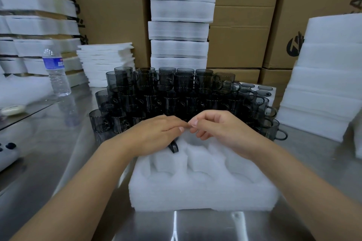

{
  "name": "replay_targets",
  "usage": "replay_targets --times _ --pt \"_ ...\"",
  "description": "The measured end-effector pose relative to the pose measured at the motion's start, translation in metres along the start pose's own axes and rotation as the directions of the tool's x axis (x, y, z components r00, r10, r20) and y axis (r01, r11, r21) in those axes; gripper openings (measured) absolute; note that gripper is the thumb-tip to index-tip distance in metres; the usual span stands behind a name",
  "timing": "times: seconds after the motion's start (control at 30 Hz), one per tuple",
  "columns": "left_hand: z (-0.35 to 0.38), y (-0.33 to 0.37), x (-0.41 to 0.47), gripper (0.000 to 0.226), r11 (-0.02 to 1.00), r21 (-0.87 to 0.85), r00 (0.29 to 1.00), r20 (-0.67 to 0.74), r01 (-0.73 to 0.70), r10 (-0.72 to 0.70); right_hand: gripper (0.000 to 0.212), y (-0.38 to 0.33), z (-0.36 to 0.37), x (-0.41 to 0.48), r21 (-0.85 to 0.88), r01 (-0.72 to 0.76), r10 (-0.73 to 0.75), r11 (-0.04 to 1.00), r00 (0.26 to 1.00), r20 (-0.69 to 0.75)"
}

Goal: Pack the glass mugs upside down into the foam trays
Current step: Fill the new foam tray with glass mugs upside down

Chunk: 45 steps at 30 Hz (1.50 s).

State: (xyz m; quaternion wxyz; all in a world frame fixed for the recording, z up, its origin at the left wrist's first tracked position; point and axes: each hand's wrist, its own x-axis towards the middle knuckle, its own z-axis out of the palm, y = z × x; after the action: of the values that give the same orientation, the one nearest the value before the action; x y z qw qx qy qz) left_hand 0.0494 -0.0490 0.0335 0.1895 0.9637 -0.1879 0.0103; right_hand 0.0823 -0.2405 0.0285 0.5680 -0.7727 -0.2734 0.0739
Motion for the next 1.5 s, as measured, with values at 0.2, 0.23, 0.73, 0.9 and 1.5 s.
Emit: replay_targets --times 0.2,0.23,0.73,0.9,1.5 --pt "-0.001 0.001 -0.001 0.061 0.999 0.027 0.995 0.098 0.035 -0.037 0.011 -0.001 0.0 -0.001 -0.004 -0.003 0.003 1.0 1.0 0.001" --pt "0.0 0.001 -0.001 0.069 0.999 0.032 0.993 0.112 0.041 -0.044 0.011 -0.002 0.0 -0.001 -0.005 -0.002 0.002 1.0 1.0 0.001" --pt "0.003 0.005 0.002 0.097 0.982 0.184 0.974 0.21 0.05 -0.089 0.013 -0.002 0.002 0.0 -0.01 0.023 -0.023 1.0 0.999 -0.043" --pt "0.006 0.002 0.001 0.099 0.98 0.185 0.98 0.17 0.077 -0.109 0.017 -0.009 -0.018 0.005 -0.193 0.151 -0.223 0.97 0.869 -0.442" --pt "0.008 0.004 -0.001 0.078 0.981 0.169 0.989 0.092 0.098 -0.115 0.022 0.004 -0.093 0.045 -0.314 -0.196 -0.081 0.929 0.72 -0.69"
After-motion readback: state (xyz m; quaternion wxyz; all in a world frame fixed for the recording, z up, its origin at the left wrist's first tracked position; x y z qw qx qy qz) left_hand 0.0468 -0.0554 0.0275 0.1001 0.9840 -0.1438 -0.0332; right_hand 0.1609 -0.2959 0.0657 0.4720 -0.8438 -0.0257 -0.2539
